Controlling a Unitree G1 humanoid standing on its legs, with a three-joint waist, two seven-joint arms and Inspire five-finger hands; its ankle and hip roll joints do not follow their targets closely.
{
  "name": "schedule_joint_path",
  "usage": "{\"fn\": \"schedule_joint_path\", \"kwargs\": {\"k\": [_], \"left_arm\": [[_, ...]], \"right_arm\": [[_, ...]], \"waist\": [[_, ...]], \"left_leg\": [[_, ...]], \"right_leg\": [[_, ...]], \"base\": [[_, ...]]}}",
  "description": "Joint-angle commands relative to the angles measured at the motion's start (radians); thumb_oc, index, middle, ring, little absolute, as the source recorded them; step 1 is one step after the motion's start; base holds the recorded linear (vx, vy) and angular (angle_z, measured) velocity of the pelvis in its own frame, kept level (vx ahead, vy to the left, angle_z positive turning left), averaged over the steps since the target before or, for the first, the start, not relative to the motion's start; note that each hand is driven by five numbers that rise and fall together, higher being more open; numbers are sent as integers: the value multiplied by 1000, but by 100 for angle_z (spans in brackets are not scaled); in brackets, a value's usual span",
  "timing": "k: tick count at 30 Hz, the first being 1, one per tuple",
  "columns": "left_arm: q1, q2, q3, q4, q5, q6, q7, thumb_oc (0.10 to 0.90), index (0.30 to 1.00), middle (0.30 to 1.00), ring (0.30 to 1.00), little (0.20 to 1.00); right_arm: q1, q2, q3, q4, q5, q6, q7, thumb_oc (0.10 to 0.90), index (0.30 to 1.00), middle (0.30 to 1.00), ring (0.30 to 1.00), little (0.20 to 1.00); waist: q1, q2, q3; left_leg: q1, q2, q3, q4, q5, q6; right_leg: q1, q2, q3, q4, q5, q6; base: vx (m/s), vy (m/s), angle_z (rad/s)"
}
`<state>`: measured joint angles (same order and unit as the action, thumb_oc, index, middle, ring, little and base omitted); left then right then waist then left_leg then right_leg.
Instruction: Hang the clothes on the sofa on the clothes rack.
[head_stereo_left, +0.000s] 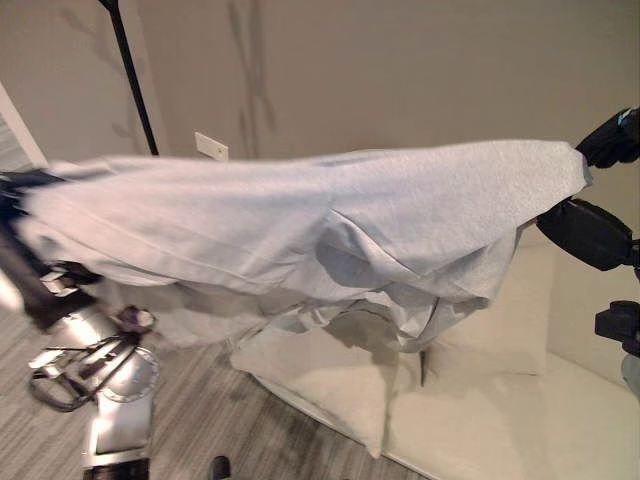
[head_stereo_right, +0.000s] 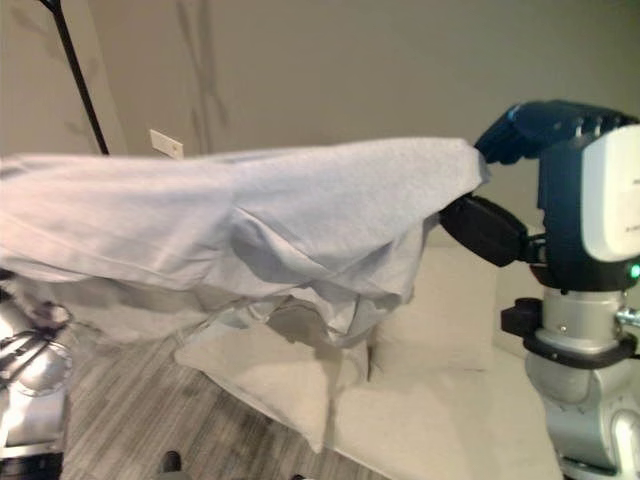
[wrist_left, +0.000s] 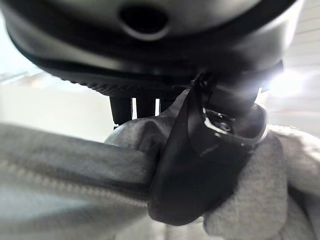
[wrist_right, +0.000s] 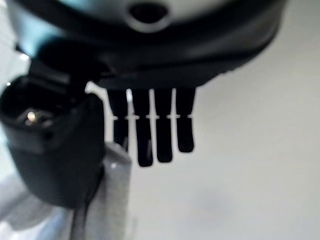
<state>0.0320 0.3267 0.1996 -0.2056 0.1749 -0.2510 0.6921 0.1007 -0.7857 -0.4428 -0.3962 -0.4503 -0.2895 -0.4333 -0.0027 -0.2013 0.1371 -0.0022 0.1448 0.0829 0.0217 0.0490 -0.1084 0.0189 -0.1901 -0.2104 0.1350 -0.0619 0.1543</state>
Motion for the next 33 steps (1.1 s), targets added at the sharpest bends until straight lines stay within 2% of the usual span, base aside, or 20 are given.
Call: {"fn": "schedule_joint_path", "kwargs": {"k": [1, 4, 7, 8, 10, 12, 13, 15, 16, 17, 19, 20, 22, 23, 24, 27, 28, 29, 31, 33], "left_arm": [[-91, 34, 44, -146, -16, -86, -30, 400, 300, 300, 300, 300], [-78, 14, 26, -151, -32, -91, -56, 400, 300, 300, 300, 300], [-71, 2, -7, -177, -72, -107, -103, 400, 300, 300, 300, 300], [-72, 4, -13, -177, -77, -112, -109, 400, 300, 300, 300, 300], [-68, 4, -23, -176, -75, -115, -111, 400, 300, 300, 300, 300], [-69, 1, -26, -175, -81, -118, -115, 400, 300, 300, 300, 300], [-65, 2, -28, -177, -89, -121, -121, 400, 300, 300, 300, 300], [-57, 3, -25, -180, -98, -121, -129, 400, 300, 300, 300, 300], [-61, 9, -29, -184, -106, -119, -125, 400, 300, 300, 300, 300], [-61, 9, -29, -184, -106, -119, -124, 400, 300, 300, 300, 300], [-77, 21, -37, -184, -99, -121, -103, 400, 300, 300, 300, 300], [-78, 20, -38, -183, -98, -121, -102, 400, 300, 300, 300, 300], [-100, 31, -49, -175, -89, -124, -79, 400, 300, 300, 300, 300], [-113, 39, -60, -173, -85, -133, -60, 400, 300, 300, 300, 300], [-122, 37, -80, -172, -92, -137, -66, 400, 300, 300, 300, 300], [-158, 33, -134, -148, -89, -124, -89, 400, 300, 300, 300, 300], [-180, 33, -182, -132, -90, -116, -107, 400, 300, 300, 300, 300], [-197, 45, -202, -113, -83, -107, -113, 400, 300, 300, 300, 300], [-201, 59, -211, -114, -69, -103, -119, 400, 300, 300, 300, 300], [-196, 93, -189, -139, -35, -92, -117, 400, 300, 300, 300, 300]], "right_arm": [[-112, -88, -89, 18, 115, 24, -72, 400, 300, 300, 300, 300], [-115, -75, -85, 14, 125, 17, -72, 400, 300, 300, 300, 300], [-165, -65, -37, 15, 151, 11, -61, 400, 300, 300, 300, 300], [-187, -71, -18, 21, 157, 9, -58, 400, 300, 300, 300, 300], [-214, -69, 16, 27, 166, 9, -52, 400, 300, 300, 300, 300], [-220, -64, 30, 27, 169, 8, -43, 400, 300, 300, 300, 300], [-221, -59, 41, 18, 172, 4, -33, 400, 300, 300, 300, 300], [-219, -51, 51, 7, 177, 0, -21, 400, 300, 300, 300, 300], [-229, -47, 75, 3, 185, -3, -12, 400, 300, 300, 300, 300], [-231, -48, 77, 4, 185, -3, -12, 400, 300, 300, 300, 300], [-245, -60, 101, 8, 191, 0, -19, 400, 300, 300, 300, 300], [-247, -62, 103, 10, 191, 1, -21, 400, 300, 300, 300, 300], [-264, -74, 126, 17, 179, 14, -34, 400, 300, 300, 300, 300], [-265, -76, 147, 22, 163, 22, -45, 400, 300, 300, 300, 300], [-259, -67, 159, 15, 147, 30, -33, 400, 300, 300, 300, 300], [-215, -45, 129, 9, 119, 42, -15, 400, 300, 300, 300, 300], [-175, -15, 116, 2, 95, 58, 1, 400, 300, 300, 300, 300], [-169, 3, 121, 4, 81, 68, 1, 400, 300, 300, 300, 300], [-176, 13, 131, 6, 73, 74, 5, 400, 300, 300, 300, 300], [-198, 32, 149, 15, 59, 83, -6, 400, 300, 300, 300, 300]], "waist": [[-21, 32, -58], [-21, 34, -63], [-9, 54, -51], [-5, 56, -34], [6, 65, -19], [4, 73, -18], [1, 75, -24], [3, 76, -35], [15, 82, -43], [14, 82, -44], [19, 107, -45], [18, 111, -45], [18, 124, -39], [18, 142, -49], [18, 159, -63], [0, 163, -82], [-8, 140, -84], [-6, 123, -79], [0, 115, -76], [21, 110, -69]], "left_leg": [[129, -166, 43, -109, -150, 84], [136, -175, 33, -107, -146, 86], [63, -168, 64, 94, -188, 57], [11, -147, 75, 221, -192, 33], [-59, -110, 84, 366, -132, -8], [-90, -64, 93, 408, -122, -18], [-93, -7, 107, 353, -139, 3], [-73, 9, 109, 282, -155, 18], [-64, 52, 66, 174, -112, 14], [-56, 52, 66, 154, -100, 11], [-69, 159, -11, -22, 52, -41], [-63, 162, -12, -39, 65, -46], [-72, 238, -58, -90, 141, -77], [-70, 301, -116, -90, 190, -111], [-56, 299, -163, -60, 148, -126], [-74, 257, -153, -3, 30, -131], [-82, 188, -143, 52, -41, -101], [-85, 144, -127, 67, -59, -76], [-74, 112, -107, 62, -73, -50], [-17, 53, -47, 17, -92, -3]], "right_leg": [[-93, 118, -84, -11, 28, -66], [-63, 131, -54, -62, 46, -78], [10, 109, -49, -138, 55, -82], [31, 108, -51, -156, 57, -92], [67, 114, -47, -177, 45, -107], [81, 122, -51, -194, 46, -109], [91, 106, -55, -203, 41, -94], [89, 91, -50, -204, 35, -84], [82, 73, -34, -194, 27, -67], [78, 74, -34, -190, 26, -68], [77, 43, 4, -165, -1, -46], [73, 48, 3, -160, -4, -47], [75, 18, 34, -131, -27, -30], [70, -33, 82, -98, -31, 4], [68, -67, 109, -69, -36, 29], [89, -131, 94, -53, -26, 69], [81, -190, 104, -17, 76, 89], [63, -226, 103, 10, 153, 85], [39, -255, 92, 42, 198, 72], [3, -337, -4, 100, 298, 55]], "base": [[59, 0, -4], [115, -5, -2], [51, 3, 2], [-16, 30, 4], [15, 30, 16], [42, 45, 2], [59, 72, -2], [120, 198, 7], [124, 237, 0], [167, 410, -20], [132, 352, -21], [92, 268, -20], [167, 555, -39], [284, 1049, -43], [284, 1158, -21], [117, 556, -12], [76, 771, 21], [41, 550, 27], [13, 362, 25], [20, 607, -7]]}}
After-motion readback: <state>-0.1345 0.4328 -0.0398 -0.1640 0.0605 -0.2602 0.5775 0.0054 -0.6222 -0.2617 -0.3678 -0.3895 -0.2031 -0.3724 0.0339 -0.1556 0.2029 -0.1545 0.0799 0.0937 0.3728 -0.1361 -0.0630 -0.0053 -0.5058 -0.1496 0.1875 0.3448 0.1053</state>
